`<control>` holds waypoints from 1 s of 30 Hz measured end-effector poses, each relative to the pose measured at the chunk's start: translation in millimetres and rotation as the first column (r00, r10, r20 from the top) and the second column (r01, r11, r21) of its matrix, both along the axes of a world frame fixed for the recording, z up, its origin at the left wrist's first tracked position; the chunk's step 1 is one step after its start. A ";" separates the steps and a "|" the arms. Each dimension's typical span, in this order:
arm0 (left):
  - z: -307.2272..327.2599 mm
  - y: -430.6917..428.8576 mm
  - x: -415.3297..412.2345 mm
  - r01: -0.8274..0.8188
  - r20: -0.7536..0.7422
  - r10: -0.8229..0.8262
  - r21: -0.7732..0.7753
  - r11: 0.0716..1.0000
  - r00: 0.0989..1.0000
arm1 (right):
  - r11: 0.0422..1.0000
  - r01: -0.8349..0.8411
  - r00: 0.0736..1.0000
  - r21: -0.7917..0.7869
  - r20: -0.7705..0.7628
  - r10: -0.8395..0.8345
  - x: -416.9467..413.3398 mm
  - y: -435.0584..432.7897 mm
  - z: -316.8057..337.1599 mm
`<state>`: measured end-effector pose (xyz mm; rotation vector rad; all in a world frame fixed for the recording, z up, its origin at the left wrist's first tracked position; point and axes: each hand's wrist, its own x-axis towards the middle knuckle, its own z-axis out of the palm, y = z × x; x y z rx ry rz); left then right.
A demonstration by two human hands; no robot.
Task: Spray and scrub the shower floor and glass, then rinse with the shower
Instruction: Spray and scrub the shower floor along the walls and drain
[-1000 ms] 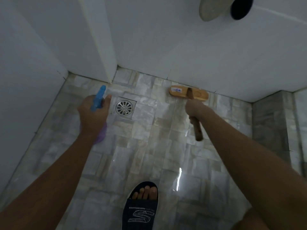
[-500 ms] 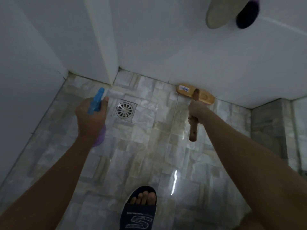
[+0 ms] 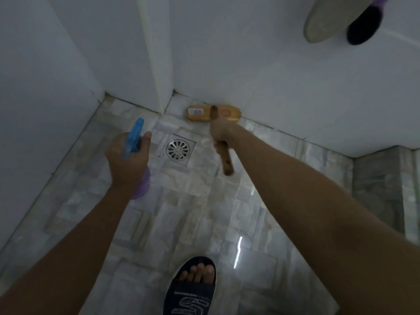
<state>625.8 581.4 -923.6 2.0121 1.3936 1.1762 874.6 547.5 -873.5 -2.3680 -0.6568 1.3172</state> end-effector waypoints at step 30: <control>-0.2 7.5 31.6 0.204 0.048 -0.198 -0.187 0.961 0.979 | 0.902 -0.333 0.888 -0.274 0.232 0.398 29.8 -91.5 -11.2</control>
